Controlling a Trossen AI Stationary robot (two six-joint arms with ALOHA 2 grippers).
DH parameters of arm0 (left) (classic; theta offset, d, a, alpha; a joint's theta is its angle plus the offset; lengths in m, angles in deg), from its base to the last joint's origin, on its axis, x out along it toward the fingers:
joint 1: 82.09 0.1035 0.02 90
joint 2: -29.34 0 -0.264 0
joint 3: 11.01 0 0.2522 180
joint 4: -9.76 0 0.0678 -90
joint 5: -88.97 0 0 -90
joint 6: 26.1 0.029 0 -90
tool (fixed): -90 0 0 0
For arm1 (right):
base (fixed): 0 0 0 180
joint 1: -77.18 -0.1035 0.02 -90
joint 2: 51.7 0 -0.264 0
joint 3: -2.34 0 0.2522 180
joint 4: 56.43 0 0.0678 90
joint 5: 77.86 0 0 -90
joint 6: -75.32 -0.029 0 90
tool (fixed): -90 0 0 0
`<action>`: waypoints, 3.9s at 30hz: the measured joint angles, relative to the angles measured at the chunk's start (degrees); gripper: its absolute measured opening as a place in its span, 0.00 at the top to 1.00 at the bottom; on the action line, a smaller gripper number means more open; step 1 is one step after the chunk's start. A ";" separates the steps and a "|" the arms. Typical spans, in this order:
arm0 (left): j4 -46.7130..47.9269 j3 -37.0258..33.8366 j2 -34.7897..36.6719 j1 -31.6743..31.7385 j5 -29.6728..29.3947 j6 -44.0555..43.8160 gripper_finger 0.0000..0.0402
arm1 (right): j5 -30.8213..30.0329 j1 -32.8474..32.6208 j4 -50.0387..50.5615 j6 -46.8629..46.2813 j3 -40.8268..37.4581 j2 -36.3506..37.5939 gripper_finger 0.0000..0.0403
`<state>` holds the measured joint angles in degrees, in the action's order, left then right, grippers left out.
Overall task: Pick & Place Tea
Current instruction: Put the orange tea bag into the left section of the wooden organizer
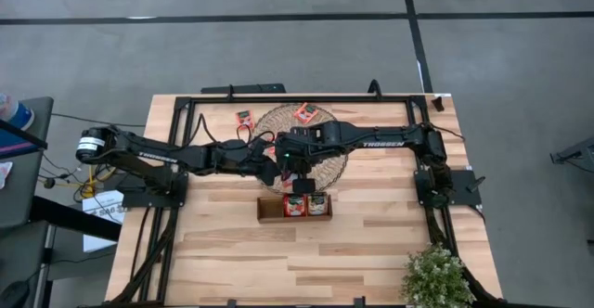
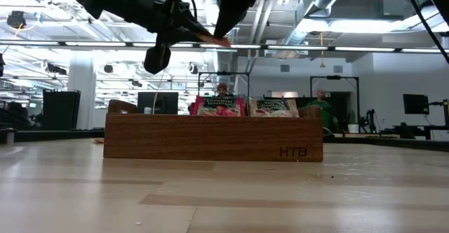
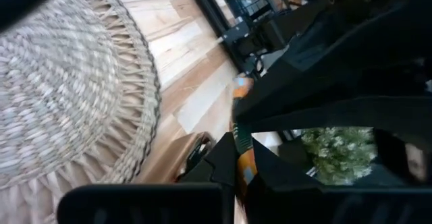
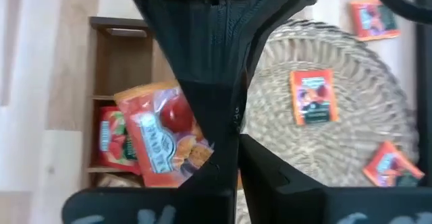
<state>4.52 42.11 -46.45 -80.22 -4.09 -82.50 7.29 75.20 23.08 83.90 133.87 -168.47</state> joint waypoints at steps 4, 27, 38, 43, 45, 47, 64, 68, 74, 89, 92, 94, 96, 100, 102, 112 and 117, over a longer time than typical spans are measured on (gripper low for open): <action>1.72 -0.02 0.00 0.11 -1.05 0.87 1.00 | 2.41 -0.16 2.29 -0.18 0.00 0.00 0.89; 27.15 -0.13 7.37 -21.30 -25.66 2.13 1.00 | 1.97 -0.93 13.25 0.09 -7.42 9.83 0.74; 11.87 -8.91 7.15 -28.09 -32.60 0.65 1.00 | 4.97 -0.02 -8.90 -9.84 -38.58 35.12 0.76; 6.05 -10.26 5.39 -25.58 -30.04 6.09 1.00 | 4.92 -1.36 -18.09 -17.45 -50.59 46.09 0.76; 4.59 -10.10 4.42 -24.36 -28.11 8.41 1.00 | 4.92 -1.94 -21.67 -19.79 -54.06 49.66 0.76; 4.64 -10.11 2.82 -23.45 -26.19 9.28 1.00 | 4.67 -2.51 -23.84 -21.87 -56.81 52.38 0.76; 1.09 -10.16 -3.39 -19.10 -21.01 15.02 1.00 | 4.41 -3.62 -27.26 -25.27 -61.88 56.46 0.76; 3.01 -10.16 -3.37 -19.10 -21.03 15.03 1.00 | 4.32 -3.55 -27.24 -24.76 -61.88 56.46 0.76; 2.61 -10.16 -3.23 -19.08 -21.02 16.55 1.00 | 4.32 -3.51 -27.24 -24.68 -61.88 56.46 0.76; 2.19 -10.14 -4.96 -19.08 -24.96 14.72 1.00 | 3.33 -3.51 -27.68 -24.68 -61.81 56.43 0.76; 2.28 -10.14 -4.96 -19.08 -25.47 16.22 1.00 | 3.31 -3.51 -27.66 -24.68 -61.81 56.43 0.76; 2.36 -10.14 -4.96 -19.08 -25.43 16.54 1.00 | 3.31 -3.51 -27.68 -24.68 -61.81 56.43 0.76; 2.31 -10.14 -4.96 -19.08 -25.14 17.26 1.00 | 3.31 -3.51 -27.68 -24.68 -61.81 56.41 0.76; 1.47 -10.14 -4.96 -19.08 -23.73 18.58 1.00 | 3.27 -3.51 -27.68 -24.68 -61.81 56.41 0.76; 1.46 -10.14 -4.96 -19.08 -23.65 18.72 1.00 | 3.27 -3.51 -27.68 -24.68 -61.81 56.41 0.76; 0.81 -10.14 -4.96 -19.08 -23.55 20.21 0.92 | 3.25 -3.51 -27.68 -24.68 -61.81 56.41 0.76; 0.81 -10.14 -4.94 -19.08 -23.51 20.79 0.81 | 3.27 -3.51 -27.68 -24.68 -61.81 56.41 0.76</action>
<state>5.33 31.96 -51.39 -99.31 -27.59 -61.71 10.55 71.68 -4.60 59.22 72.06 -112.06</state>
